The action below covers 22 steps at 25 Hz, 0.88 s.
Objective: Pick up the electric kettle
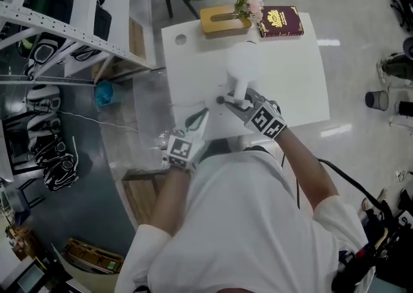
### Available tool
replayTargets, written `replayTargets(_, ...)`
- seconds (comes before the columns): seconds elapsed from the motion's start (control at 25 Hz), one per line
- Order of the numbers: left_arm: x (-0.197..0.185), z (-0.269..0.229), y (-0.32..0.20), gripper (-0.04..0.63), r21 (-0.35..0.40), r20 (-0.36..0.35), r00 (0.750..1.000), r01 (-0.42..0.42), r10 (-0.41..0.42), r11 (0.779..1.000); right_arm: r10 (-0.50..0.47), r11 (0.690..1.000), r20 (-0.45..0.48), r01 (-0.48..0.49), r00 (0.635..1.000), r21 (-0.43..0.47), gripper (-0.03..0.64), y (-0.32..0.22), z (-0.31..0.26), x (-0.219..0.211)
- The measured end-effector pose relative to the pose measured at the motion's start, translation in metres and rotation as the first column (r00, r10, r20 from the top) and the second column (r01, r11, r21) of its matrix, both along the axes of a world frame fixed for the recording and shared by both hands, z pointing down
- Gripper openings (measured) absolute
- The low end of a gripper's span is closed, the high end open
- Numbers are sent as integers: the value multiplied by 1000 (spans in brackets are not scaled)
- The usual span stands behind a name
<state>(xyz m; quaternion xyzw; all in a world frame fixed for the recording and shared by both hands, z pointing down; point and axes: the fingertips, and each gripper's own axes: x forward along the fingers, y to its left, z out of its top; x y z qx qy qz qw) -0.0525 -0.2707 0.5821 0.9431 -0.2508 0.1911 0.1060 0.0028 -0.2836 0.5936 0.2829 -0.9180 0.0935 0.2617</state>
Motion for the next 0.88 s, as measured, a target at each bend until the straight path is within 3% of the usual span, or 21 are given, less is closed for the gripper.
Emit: replayTargets(0.88,66,2,-15,2,-20,10,989,-145,145,989,218,976,-17,-218,976,-24,92,-14,13,104)
